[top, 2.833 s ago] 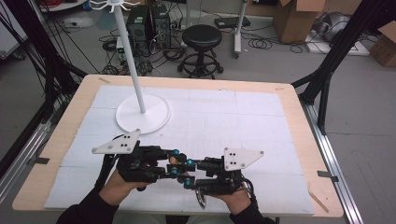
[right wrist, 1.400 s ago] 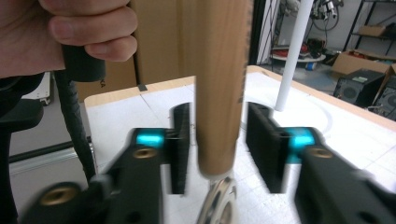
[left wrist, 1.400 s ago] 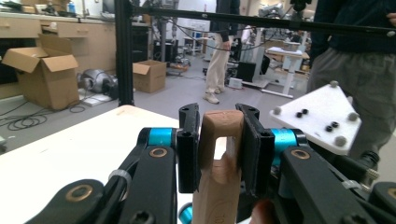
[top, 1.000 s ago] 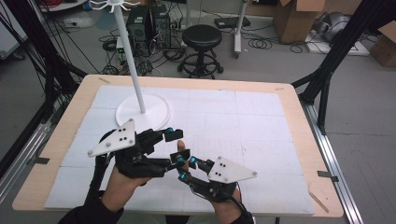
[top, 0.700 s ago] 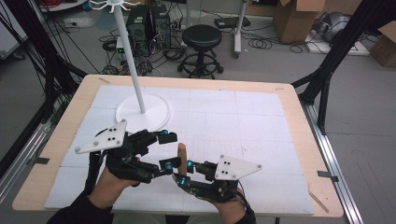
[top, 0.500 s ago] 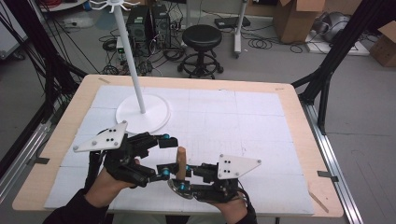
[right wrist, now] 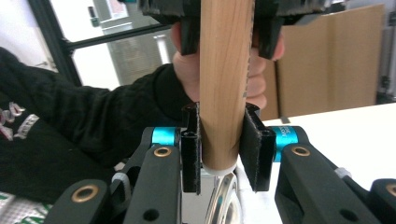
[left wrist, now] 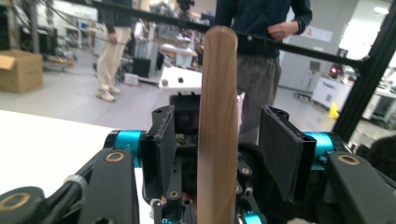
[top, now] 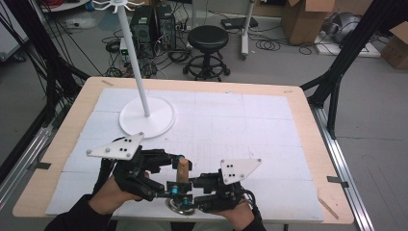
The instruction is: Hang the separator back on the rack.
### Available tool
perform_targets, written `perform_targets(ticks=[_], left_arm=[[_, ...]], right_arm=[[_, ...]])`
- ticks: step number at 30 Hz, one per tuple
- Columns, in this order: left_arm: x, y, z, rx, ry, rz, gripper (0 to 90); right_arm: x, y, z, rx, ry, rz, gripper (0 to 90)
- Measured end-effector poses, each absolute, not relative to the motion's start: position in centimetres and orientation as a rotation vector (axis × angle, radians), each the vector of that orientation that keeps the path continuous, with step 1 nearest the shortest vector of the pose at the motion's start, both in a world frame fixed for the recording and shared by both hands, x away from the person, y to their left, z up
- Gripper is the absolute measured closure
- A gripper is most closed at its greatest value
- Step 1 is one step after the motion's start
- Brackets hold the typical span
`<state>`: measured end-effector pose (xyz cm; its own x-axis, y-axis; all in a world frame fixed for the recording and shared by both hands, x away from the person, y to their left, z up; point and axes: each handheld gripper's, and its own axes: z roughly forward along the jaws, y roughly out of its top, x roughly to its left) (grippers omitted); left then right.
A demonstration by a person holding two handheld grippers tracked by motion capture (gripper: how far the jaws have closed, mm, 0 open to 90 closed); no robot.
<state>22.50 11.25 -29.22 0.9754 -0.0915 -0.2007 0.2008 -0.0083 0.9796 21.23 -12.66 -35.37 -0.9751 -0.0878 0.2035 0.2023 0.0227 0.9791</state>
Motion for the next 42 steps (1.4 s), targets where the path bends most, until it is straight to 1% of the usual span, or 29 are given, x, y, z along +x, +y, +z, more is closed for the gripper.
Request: perform_targets(ticks=[3,9,13,14,15,17,19,20,22,27,30,36,42], left_arm=[[22.6,11.1,-29.3,1.562,0.090,-0.240,53.3],[22.7,11.1,-29.3,1.583,0.094,-0.214,71.7],[22.8,11.3,-29.2,1.593,0.131,-0.162,72.4],[22.8,11.3,-29.2,1.596,0.142,-0.135,72.4],[22.9,11.4,-29.1,1.599,0.158,-0.113,72.5],[23.2,11.7,-29.1,1.597,0.178,-0.088,72.6],[23.6,12.1,-28.9,1.598,0.214,-0.060,72.6],[23.8,12.3,-28.9,1.599,0.228,-0.045,72.6],[24.4,12.7,-28.9,1.603,0.253,-0.017,72.6],[26.2,13.7,-28.6,1.602,0.321,0.040,72.7],[27.5,14.3,-28.4,1.598,0.361,0.071,72.7],[29.9,15.4,-27.5,1.599,0.423,0.127,72.7],[32.5,16.2,-25.8,1.595,0.473,0.193,72.7]], right_arm=[[21.2,-12.6,-35.4,-0.112,-2.083,-2.045,71.3],[21.4,-12.7,-35.5,-0.125,-2.083,-2.035,71.3],[21.7,-12.9,-35.6,-0.182,-2.088,-2.047,70.4],[21.8,-13.0,-35.6,-0.203,-2.091,-2.053,65.8],[21.8,-13.2,-35.6,-0.245,-2.088,-2.059,57.6],[21.9,-13.7,-35.5,-0.321,-2.116,-2.078,51.4],[21.9,-14.3,-35.4,-0.414,-2.185,-2.090,40.6],[21.9,-14.6,-35.4,-0.464,-2.216,-2.094,36.5],[22.0,-15.5,-35.4,-0.536,-2.247,-2.103,34.6],[22.1,-17.4,-35.4,-0.731,-2.416,-2.108,23.0],[22.1,-18.5,-35.5,-0.833,-2.466,-2.124,18.6],[22.2,-20.8,-35.9,-1.007,-2.505,-2.161,18.1],[22.4,-22.4,-36.1,-1.083,-2.477,-2.191,18.0]])
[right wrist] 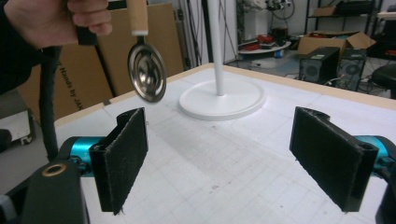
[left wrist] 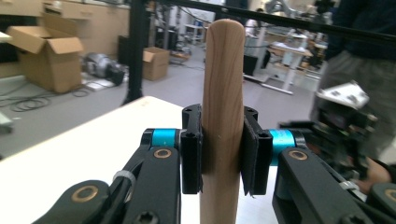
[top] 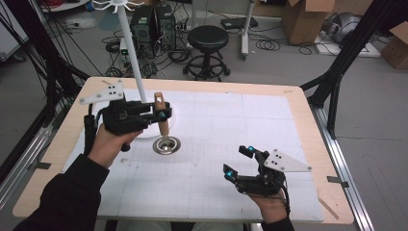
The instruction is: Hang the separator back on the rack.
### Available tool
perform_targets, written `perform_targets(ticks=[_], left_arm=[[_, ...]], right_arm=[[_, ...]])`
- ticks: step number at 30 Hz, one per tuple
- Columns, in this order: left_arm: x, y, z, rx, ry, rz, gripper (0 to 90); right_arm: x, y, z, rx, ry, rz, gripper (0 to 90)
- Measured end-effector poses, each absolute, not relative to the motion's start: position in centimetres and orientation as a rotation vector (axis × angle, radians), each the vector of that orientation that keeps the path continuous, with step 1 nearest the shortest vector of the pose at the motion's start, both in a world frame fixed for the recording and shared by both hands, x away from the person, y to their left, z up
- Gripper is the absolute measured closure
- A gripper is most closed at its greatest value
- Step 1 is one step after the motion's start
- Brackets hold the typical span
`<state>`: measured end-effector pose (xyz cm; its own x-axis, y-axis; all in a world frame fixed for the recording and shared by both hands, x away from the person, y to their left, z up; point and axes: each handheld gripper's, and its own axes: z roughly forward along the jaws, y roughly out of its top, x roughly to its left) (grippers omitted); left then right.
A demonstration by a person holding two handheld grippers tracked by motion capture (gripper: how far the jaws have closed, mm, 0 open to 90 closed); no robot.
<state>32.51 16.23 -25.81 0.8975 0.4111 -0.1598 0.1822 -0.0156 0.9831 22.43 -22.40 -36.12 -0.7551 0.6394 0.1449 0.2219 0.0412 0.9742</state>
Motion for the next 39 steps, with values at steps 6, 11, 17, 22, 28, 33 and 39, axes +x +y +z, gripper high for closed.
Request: perform_targets(ticks=[6,11,17,22,28,33,39], left_arm=[[35.3,16.8,-23.3,1.585,0.533,0.262,72.7],[37.5,17.5,-21.1,1.563,0.590,0.318,72.8],[39.5,18.2,-18.6,1.554,0.637,0.386,72.7],[40.9,18.5,-16.8,1.550,0.662,0.420,72.7],[42.2,18.4,-15.7,1.547,0.698,0.460,72.7],[42.7,18.6,-15.1,1.532,0.720,0.478,72.8],[43.3,19.1,-14.8,1.517,0.757,0.485,72.7]], right_arm=[[22.5,-22.8,-36.4,0.894,1.992,1.757,18.1],[22.5,-22.9,-36.5,0.893,1.996,1.756,18.1],[22.5,-23.1,-36.6,0.893,2.001,1.763,18.1],[22.5,-23.4,-36.5,0.896,1.991,1.774,18.1],[22.5,-23.6,-36.4,0.886,1.984,1.786,18.1],[22.5,-23.4,-36.4,0.877,1.993,1.783,18.2],[22.4,-23.4,-36.4,0.882,1.997,1.792,18.2]])
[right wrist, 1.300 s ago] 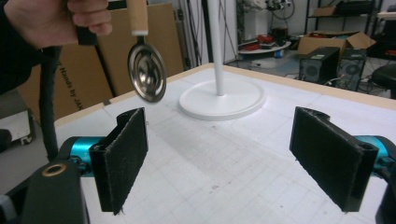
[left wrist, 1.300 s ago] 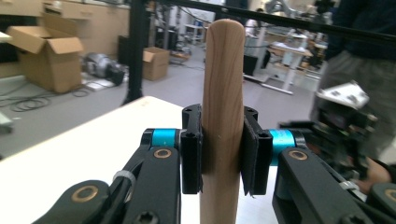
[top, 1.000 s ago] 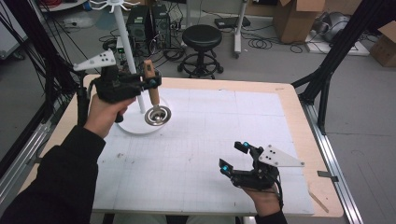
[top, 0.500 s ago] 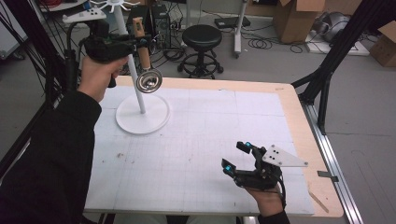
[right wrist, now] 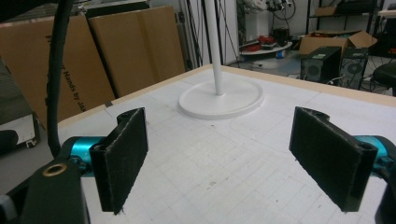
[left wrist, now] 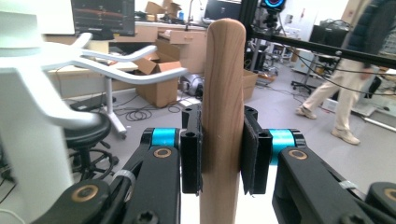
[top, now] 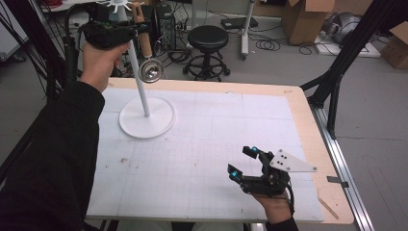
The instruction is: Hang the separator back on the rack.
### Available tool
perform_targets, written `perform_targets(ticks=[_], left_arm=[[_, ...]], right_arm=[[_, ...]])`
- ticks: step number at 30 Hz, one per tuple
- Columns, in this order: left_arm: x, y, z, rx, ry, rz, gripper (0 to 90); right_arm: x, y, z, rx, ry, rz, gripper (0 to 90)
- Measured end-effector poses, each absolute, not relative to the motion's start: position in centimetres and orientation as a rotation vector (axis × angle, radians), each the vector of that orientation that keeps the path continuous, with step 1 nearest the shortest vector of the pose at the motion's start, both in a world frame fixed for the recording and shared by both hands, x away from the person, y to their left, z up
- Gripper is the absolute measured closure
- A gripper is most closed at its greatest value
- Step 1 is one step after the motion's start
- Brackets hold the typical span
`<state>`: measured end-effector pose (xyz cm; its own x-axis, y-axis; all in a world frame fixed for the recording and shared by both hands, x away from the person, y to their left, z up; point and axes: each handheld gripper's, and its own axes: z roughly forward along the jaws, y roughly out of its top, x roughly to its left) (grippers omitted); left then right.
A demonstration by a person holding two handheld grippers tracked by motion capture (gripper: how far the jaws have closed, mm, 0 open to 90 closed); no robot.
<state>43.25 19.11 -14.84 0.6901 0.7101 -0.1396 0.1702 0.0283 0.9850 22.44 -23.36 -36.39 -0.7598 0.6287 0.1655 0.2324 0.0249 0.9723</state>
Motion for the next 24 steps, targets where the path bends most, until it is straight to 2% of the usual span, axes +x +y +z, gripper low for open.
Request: perform_targets(ticks=[20,21,23,24], left_arm=[[43.0,20.9,-16.0,1.496,0.863,0.573,72.1],[42.8,21.2,-16.2,1.484,0.860,0.576,71.2],[42.4,21.7,-16.6,1.473,0.860,0.574,58.7],[42.1,22.0,-16.7,1.474,0.855,0.580,55.5]], right_arm=[[22.3,-23.3,-36.4,0.867,2.002,1.796,18.5],[22.3,-23.3,-36.3,0.873,2.001,1.797,18.5],[22.3,-23.5,-36.3,0.877,1.998,1.790,18.5],[22.3,-23.5,-36.3,0.882,1.998,1.787,18.5]])
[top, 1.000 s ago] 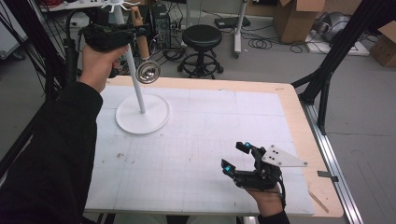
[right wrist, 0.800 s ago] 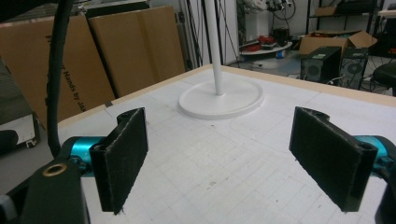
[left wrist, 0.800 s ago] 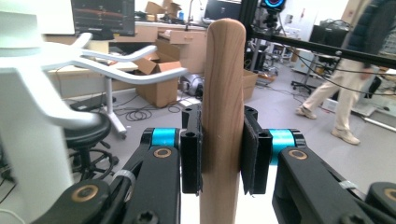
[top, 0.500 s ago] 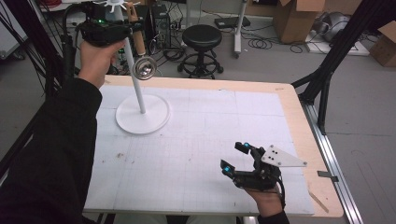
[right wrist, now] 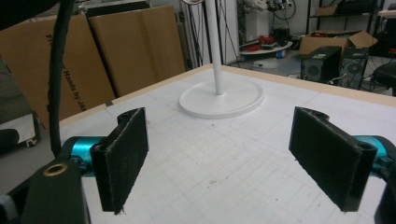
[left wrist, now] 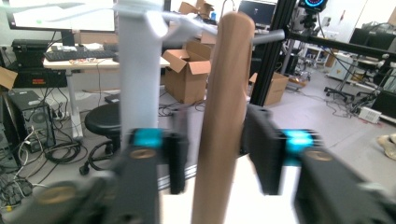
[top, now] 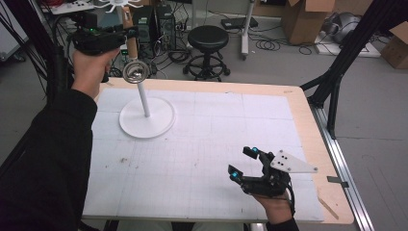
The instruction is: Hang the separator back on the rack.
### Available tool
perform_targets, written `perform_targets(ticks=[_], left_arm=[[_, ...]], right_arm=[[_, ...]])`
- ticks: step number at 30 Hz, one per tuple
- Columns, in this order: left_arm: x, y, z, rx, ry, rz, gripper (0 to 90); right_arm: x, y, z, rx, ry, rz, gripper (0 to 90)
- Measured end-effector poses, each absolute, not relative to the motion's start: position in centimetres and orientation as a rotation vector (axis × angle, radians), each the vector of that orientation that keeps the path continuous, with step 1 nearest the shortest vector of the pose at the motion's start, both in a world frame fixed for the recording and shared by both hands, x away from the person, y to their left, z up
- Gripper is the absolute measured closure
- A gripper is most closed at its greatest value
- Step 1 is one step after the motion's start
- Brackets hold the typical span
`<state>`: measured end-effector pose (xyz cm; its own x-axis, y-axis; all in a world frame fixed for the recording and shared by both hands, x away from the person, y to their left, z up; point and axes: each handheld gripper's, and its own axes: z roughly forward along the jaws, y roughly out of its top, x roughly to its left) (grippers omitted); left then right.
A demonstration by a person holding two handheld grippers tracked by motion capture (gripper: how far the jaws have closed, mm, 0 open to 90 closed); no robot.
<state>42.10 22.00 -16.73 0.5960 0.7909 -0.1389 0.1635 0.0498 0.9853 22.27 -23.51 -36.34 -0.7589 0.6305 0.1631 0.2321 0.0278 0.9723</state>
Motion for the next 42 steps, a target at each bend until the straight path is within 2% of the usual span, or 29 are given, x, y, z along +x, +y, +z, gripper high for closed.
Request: perform_targets(ticks=[6,7,12,14,17,34,42], left_arm=[[39.2,23.9,-17.7,1.414,0.810,0.611,37.0],[38.8,24.1,-17.9,1.414,0.804,0.606,36.5],[36.2,24.6,-19.8,1.404,0.758,0.500,26.6],[35.1,24.6,-20.8,1.421,0.723,0.496,19.8],[33.6,24.6,-22.7,1.432,0.703,0.474,15.0],[25.8,24.1,-33.0,1.476,0.611,0.421,15.3],[25.0,24.9,-36.6,1.467,0.658,0.397,15.5]], right_arm=[[22.3,-24.0,-36.4,0.892,1.987,1.766,18.5],[22.3,-24.0,-36.4,0.903,1.981,1.763,18.4],[22.4,-24.5,-36.6,0.924,1.966,1.739,17.8],[22.3,-24.8,-36.6,0.934,1.956,1.724,17.8],[22.3,-25.4,-36.7,0.952,1.937,1.701,17.2],[20.6,-27.8,-37.5,0.995,1.883,1.594,16.5],[20.0,-28.1,-37.9,1.002,1.873,1.572,16.4]])
